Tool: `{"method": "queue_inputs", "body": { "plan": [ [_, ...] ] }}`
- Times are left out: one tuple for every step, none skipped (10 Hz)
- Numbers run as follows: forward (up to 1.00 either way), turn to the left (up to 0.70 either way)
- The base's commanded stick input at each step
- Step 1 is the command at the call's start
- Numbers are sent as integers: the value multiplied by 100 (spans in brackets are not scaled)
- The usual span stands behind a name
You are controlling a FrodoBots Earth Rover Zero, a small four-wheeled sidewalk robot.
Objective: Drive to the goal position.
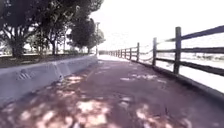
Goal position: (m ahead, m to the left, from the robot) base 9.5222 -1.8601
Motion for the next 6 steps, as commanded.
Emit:
{"method": "queue_inputs", "body": {
  "plan": [
    [70, 0],
    [70, 0],
    [70, 0],
    [70, 0],
    [70, 0],
    [70, 0]
  ]
}}
